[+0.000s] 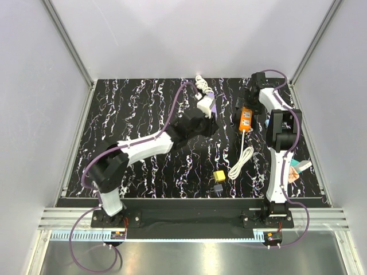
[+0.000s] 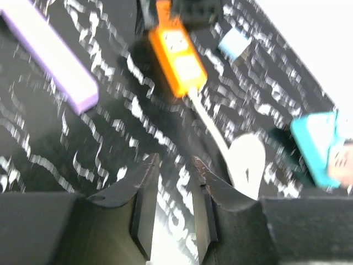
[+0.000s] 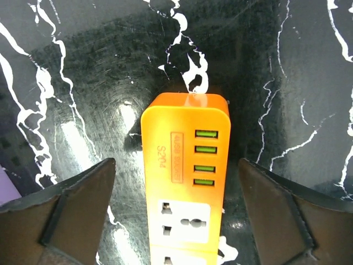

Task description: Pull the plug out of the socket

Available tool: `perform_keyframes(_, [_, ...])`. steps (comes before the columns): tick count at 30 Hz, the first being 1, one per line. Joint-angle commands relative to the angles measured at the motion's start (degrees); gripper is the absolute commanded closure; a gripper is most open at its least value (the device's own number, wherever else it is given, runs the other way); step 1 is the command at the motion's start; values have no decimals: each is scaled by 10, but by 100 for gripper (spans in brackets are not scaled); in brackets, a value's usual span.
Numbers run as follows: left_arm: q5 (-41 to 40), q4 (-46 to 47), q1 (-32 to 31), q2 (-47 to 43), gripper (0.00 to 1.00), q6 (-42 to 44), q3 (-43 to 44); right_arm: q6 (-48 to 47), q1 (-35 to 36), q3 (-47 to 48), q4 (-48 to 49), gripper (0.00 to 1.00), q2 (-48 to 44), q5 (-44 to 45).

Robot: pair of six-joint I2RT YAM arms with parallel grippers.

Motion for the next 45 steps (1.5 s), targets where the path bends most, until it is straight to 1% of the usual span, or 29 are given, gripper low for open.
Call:
perform_keyframes(1, [3,87,6,-47,66,16,-73,10,4,12,-4,0,-70,-6])
perform_keyframes(2, [2,101,8,-54,65,15,-105,10,4,11,-7,0,-78,25])
perform_keyframes(4, [0,130,8,-71,64,8,-134,10,3,8,-31,0,-96,66])
perform_keyframes(5, [3,138,7,-77,63,5,-159,9,2,4,-44,0,-101,116])
perform_keyframes(7, [10,170,7,-90,62,-12,-183,6,-5,-28,-63,0,-125,148])
perform_keyframes(8, [17,184,7,-94,61,-20,-211,4,-9,-42,-64,0,-135,156])
perform_keyframes(9, [18,198,7,-103,61,-27,-225,3,-28,-68,-64,0,-150,157])
perform_keyframes(11, [44,229,8,-112,61,-52,-258,3,-45,-85,-63,0,-158,158])
perform_keyframes(14, [68,247,7,-133,61,-77,-294,-12,-55,-99,-68,0,-158,169])
perform_keyframes(19, [83,238,3,-180,59,-93,-338,-21,-66,-121,-73,0,-150,185])
perform_keyframes(25, [96,210,-6,-221,58,-94,-358,-34,-68,-104,-68,1,-98,168])
perform_keyframes(28, [101,185,-11,-239,58,-86,-360,-43,-70,-88,-68,5,-75,172])
perform_keyframes(30, [96,168,-14,-259,58,-77,-363,-55,-71,-79,-66,13,-61,183])
perform_keyframes(37, [59,87,-21,-333,56,-38,-388,-76,-72,-82,-47,16,-44,186])
perform_keyframes(38, [57,79,-22,-340,56,-36,-389,-76,-72,-82,-46,25,-42,175])
perform_keyframes(39, [58,71,-21,-356,56,-35,-390,-70,-72,-84,-51,28,-42,170])
perform_keyframes(42, [53,52,-21,-390,55,-36,-399,-45,-72,-112,-52,32,-58,161])
perform_keyframes(43, [53,44,-21,-397,54,-37,-403,-40,-73,-120,-53,35,-61,162])
perform_keyframes(45, [52,35,-21,-418,54,-38,-405,-36,-73,-132,-46,49,-68,158])
